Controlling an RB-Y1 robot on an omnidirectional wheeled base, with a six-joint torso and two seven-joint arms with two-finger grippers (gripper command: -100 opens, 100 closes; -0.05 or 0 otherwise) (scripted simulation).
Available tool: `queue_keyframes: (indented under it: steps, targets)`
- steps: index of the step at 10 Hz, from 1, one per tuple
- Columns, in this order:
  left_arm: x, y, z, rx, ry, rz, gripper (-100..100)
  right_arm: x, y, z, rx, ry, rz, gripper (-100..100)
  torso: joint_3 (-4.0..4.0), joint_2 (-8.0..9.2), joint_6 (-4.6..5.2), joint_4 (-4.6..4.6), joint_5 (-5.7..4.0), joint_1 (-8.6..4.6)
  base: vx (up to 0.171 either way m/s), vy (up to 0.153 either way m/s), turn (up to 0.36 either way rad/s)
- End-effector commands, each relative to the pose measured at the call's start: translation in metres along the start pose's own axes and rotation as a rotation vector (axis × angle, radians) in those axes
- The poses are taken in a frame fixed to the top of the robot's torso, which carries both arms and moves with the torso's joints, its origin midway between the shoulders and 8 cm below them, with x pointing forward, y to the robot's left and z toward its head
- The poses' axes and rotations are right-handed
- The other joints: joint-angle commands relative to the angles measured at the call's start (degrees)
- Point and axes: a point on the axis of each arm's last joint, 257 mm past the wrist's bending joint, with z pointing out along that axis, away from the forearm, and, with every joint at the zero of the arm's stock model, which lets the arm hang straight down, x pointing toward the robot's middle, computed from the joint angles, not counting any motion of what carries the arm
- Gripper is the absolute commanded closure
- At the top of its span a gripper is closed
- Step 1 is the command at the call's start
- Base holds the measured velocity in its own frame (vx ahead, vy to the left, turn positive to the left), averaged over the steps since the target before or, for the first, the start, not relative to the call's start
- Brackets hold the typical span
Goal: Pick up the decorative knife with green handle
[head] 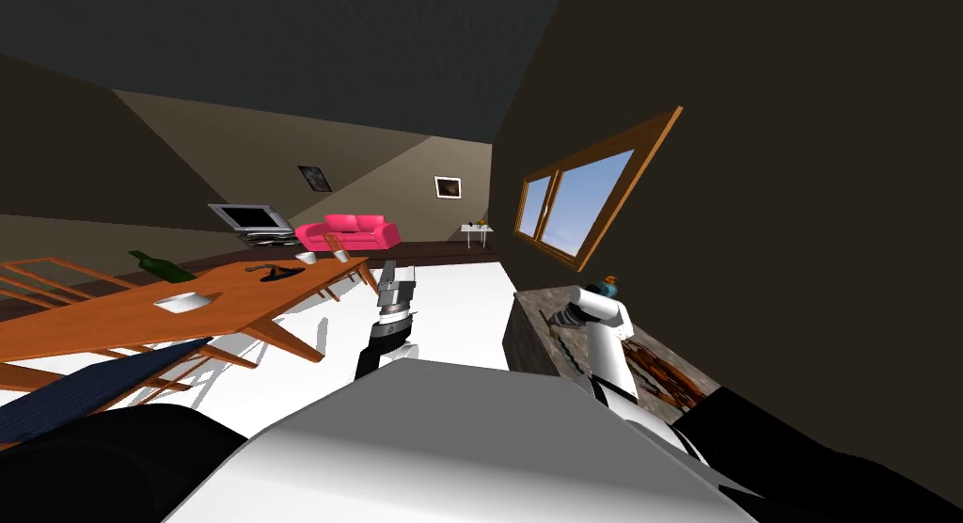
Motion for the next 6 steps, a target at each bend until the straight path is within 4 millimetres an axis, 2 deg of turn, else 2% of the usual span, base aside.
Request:
queue_keyframes:
  steps: [1,2,3,6]
  targets:
    - [0.000,0.000,0.000,0.000,0.000,0.000,0,0.025,0.008,-0.004,-0.021,0.046,-0.024,-100,0.00,0.00,0.00,0.00,0.00,0.00,-0.005,0.064,-0.266]
    - [0.000,0.000,0.000,0.000,0.000,0.000,0,0.038,0.006,-0.007,-0.022,0.074,-0.028,-100,0.01,0.02,-0.07,0.00,0.01,0.07,-0.006,0.044,-0.016]
    - [0.000,0.000,0.000,0.000,0.000,0.000,0,0.041,0.001,-0.004,-0.007,0.064,-0.029,-100,0.00,0.00,-0.11,0.00,0.01,0.05,-0.001,0.017,0.035]
    - [0.000,0.000,0.000,0.000,0.000,0.000,0,0.019,-0.005,0.020,0.030,-0.019,-0.017,-100,-0.02,-0.02,-0.08,-0.01,-0.05,-0.15,0.001,-0.002,-0.002]
